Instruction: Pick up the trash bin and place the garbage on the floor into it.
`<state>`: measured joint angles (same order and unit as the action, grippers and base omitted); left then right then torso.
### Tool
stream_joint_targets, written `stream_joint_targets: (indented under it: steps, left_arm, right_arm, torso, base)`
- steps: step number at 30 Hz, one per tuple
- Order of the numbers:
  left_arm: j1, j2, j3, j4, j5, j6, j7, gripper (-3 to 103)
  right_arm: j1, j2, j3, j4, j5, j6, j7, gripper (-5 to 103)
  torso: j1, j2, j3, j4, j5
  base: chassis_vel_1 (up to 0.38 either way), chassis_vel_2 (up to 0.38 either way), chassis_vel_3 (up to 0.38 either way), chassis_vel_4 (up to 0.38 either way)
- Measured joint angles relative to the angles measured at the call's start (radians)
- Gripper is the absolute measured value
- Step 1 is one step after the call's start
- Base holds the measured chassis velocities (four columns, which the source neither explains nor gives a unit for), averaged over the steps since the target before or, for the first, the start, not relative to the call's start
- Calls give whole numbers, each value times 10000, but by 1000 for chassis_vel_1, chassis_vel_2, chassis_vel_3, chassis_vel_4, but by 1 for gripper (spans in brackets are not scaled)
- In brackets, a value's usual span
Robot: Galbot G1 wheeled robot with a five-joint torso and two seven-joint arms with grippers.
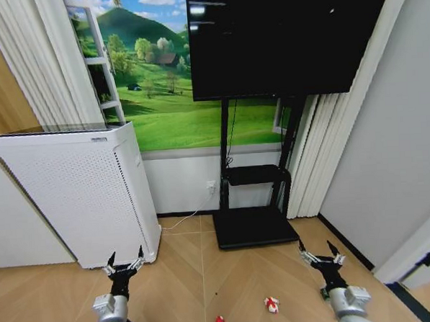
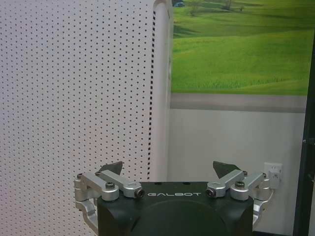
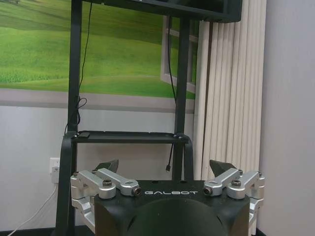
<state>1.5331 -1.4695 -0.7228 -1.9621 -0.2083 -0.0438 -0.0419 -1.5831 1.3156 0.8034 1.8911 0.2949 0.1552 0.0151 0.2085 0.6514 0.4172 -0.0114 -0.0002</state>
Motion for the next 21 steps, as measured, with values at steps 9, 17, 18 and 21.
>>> stream_joint_targets:
  steps: [9,17,18,21]
  left_arm:
    - [-5,0,-25,-27,-80,-31,-20,100]
    - [11,-11,-34,-46,-112,-41,-20,100]
    - [13,-12,-34,-49,-113,-41,-19,100]
    - [24,-14,-35,-63,-116,-41,-20,100]
  right_arm:
    - [60,-3,-77,-25,-6,0,2,100]
    - [39,-3,-86,-26,-31,0,3,100]
    - [34,-4,-83,-25,-31,1,3,100]
    - [7,-5,-67,-14,-31,11,4,100]
  torso:
    - [-104,-245,-149,-2,1]
    - [-231,-565,-341,-2,2]
    - [-249,-610,-369,-2,2]
    - [-307,-751,-451,-2,1]
  base:
    - [0,0,0,0]
    - [0,0,0,0]
    - [0,0,0,0]
    - [0,0,0,0]
